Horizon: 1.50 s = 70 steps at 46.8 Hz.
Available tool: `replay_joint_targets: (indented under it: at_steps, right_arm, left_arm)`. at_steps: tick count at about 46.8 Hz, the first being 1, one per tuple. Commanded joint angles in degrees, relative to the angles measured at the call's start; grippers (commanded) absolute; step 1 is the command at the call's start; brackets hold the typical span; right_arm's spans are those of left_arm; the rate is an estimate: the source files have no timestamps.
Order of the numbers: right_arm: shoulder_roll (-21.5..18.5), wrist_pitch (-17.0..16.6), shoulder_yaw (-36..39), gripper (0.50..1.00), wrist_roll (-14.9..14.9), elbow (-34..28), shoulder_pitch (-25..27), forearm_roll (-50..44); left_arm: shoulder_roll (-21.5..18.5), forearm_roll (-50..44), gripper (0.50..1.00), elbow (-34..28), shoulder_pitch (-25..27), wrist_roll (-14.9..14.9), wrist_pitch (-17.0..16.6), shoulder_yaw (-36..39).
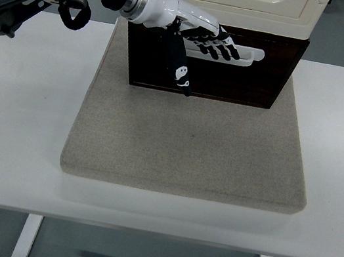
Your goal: Open the drawer under the combination cabinet
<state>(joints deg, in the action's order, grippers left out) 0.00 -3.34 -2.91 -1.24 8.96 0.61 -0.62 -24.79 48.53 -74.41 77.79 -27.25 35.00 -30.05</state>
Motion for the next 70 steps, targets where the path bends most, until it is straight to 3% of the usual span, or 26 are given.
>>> replay_joint_targets:
  at_steps: [1, 10, 23, 34, 70]
  right_arm:
    - [0.0, 0.0, -0.1, 0.928, 0.1, 0.0, 0.0, 0.0]
    - [0.0, -0.1, 0.0, 0.928, 0.0, 0.0, 0.0, 0.0]
    - [0.0, -0.1, -0.1, 0.928, 0.0, 0.0, 0.0, 0.0]
    - [0.0, -0.1, -0.1, 0.928, 0.0, 0.0, 0.0, 0.0]
    - [0.0, -0.1, -0.1, 0.928, 0.0, 0.0, 0.0, 0.0]
  left_arm:
    - [0.0, 0.1, 1.0, 0.8, 0.9, -0.3, 0.0, 0.6]
    - [0.0, 0.1, 1.0, 2.2, 3.8, -0.6, 0.0, 5.2]
    - [2.1, 0.9, 1.0, 4.3, 3.9, -0.7, 0.0, 6.4]
    - [4.0, 1.0, 1.0, 6.6, 4.9, -0.6, -2.1, 6.5]
    - [4.1, 1.0, 1.0, 8.3, 5.4, -0.6, -4.2, 8.1]
